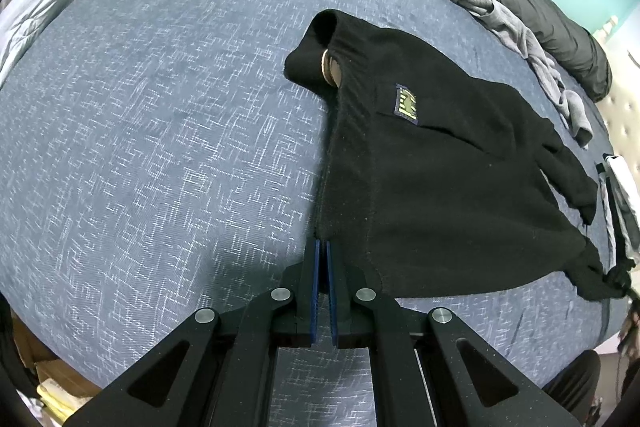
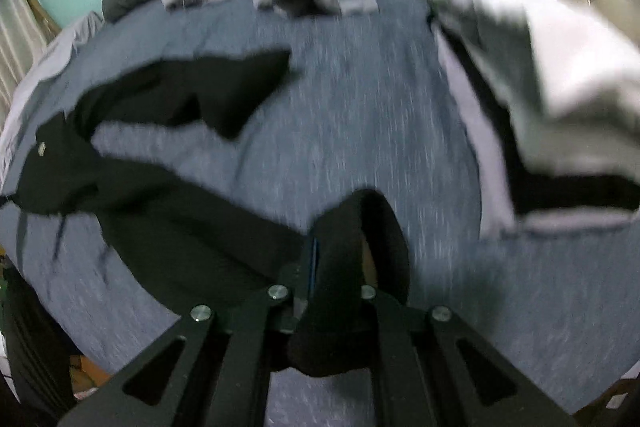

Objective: Fold clothes

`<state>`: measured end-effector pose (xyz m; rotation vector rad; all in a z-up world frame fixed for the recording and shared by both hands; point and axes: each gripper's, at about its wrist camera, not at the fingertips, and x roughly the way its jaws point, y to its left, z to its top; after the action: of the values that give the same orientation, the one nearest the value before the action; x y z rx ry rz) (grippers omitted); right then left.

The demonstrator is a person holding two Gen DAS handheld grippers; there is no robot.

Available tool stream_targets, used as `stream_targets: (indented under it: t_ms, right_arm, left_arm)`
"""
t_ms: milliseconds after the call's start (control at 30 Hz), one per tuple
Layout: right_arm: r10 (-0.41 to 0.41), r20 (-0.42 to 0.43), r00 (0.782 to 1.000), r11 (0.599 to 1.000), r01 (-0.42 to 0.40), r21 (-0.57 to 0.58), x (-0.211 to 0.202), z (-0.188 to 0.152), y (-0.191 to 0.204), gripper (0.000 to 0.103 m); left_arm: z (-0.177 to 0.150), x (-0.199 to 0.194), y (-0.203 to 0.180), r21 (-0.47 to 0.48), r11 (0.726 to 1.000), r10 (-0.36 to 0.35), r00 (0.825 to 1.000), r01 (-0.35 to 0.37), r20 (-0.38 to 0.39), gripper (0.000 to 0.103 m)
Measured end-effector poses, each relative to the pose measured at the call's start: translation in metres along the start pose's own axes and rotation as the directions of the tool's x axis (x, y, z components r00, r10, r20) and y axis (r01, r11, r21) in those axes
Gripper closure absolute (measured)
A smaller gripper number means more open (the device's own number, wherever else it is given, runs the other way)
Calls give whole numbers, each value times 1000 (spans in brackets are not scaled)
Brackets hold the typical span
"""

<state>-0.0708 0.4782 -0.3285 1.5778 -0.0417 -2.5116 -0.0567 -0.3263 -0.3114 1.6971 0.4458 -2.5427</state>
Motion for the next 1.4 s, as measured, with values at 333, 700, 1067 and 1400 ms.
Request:
stream_targets:
  t_ms: [333, 700, 1067, 1400]
  right_arm:
    - [28, -106, 994, 999, -26, 20, 5, -49, -20, 83]
    - [12, -13, 1000, 987, -9, 158, -33, -18, -57, 74]
    - [29, -224, 974, 999, -37, -29, 37, 19, -6, 63]
    - [-20, -303, 953, 985, -32, -168, 61, 9, 17, 97]
  left_arm:
    - [0, 2, -2, 0, 1000, 11, 1000, -11, -5, 99]
    - [1, 4, -3, 1, 1000, 12, 1000, -12, -9, 99]
    - [1, 4, -4, 2, 1000, 17, 1000, -17, -17, 99]
    - [-1, 10, -1, 4, 1000, 19, 1000, -19, -21, 99]
